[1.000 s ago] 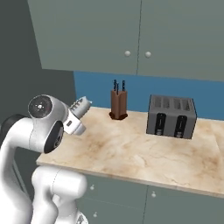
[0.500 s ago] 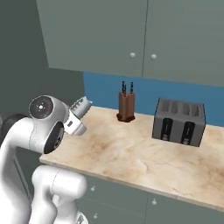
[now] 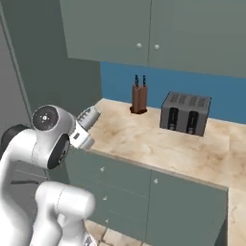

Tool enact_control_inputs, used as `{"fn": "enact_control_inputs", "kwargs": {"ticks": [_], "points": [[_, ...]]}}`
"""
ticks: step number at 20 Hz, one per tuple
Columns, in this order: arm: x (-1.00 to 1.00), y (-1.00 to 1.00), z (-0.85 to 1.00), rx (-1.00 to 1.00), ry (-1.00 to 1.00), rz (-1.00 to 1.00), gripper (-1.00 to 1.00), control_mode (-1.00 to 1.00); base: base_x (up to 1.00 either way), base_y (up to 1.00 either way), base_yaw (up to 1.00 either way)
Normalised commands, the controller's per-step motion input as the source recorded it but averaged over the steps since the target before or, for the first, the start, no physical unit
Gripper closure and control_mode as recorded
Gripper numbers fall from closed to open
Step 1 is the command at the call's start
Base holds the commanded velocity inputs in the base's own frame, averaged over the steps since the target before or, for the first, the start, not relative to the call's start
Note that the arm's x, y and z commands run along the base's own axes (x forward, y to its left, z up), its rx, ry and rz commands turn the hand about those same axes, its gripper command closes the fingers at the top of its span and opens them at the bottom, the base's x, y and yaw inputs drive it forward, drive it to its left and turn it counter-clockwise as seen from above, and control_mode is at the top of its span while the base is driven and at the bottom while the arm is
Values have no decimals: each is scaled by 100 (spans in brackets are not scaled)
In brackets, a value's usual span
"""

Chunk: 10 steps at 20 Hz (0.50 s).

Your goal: Pick up the tongs from the counter and place them near the plate next to the oven.

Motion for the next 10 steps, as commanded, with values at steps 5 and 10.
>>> {"fn": "enact_control_inputs", "kwargs": {"ticks": [5, 10], "points": [[0, 0, 0, 0, 0, 0, 100, 100, -85, 56, 33], [0, 0, 0, 0, 0, 0, 100, 100, -35, 100, 54]]}}
